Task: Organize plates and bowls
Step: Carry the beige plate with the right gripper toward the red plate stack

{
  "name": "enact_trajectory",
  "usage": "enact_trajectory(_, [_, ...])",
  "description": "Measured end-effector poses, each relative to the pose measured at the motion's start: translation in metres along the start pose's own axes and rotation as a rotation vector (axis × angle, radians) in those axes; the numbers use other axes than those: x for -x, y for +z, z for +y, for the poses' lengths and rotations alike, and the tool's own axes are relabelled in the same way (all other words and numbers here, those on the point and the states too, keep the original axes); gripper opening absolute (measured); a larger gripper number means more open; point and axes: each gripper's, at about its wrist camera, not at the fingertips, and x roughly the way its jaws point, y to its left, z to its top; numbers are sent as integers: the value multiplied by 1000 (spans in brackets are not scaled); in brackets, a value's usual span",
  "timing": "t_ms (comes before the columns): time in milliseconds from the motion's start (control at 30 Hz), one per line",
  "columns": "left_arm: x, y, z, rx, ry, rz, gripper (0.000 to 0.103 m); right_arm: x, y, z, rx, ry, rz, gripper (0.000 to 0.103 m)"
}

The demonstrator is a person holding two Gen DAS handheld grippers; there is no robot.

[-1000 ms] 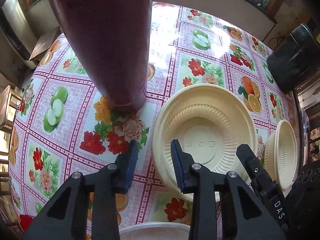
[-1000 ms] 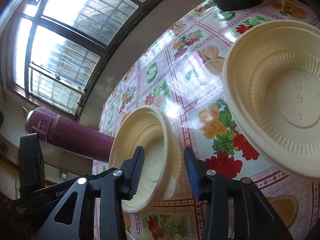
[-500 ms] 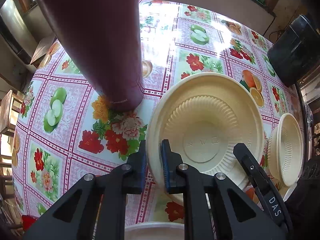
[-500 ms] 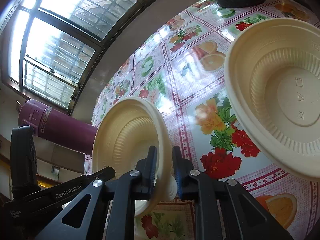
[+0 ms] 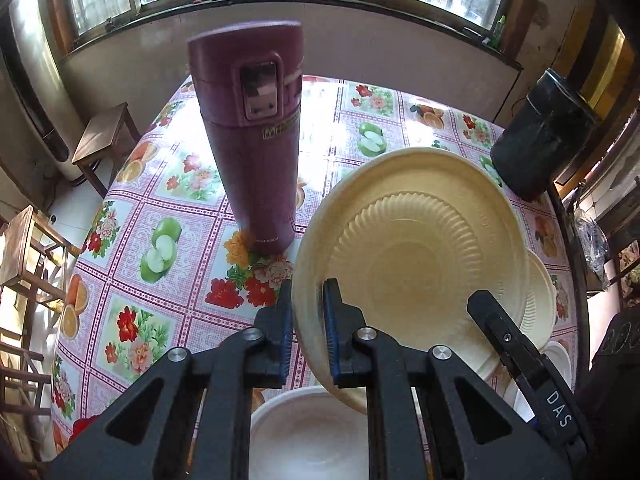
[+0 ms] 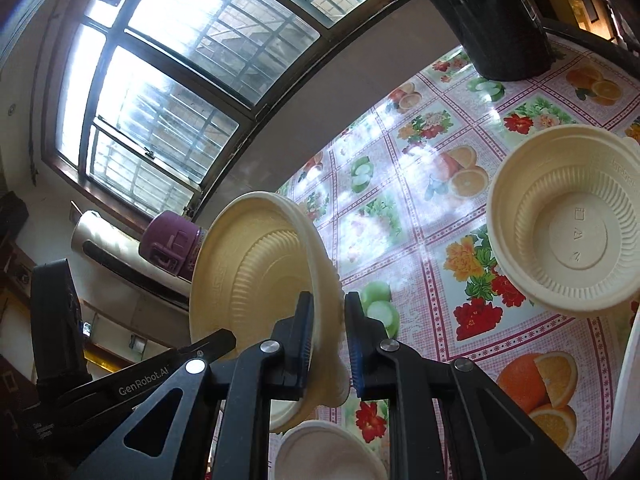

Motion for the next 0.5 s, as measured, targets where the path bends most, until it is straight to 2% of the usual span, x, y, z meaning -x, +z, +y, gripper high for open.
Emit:
enact_trajectory(267, [51,-23,12,-22,-5,-105,12,35,-17,26,46,71,-11,16])
enact_trajectory(500, [96,-62,31,-50,-20,-175,12,60,-55,41,116,117,12,15])
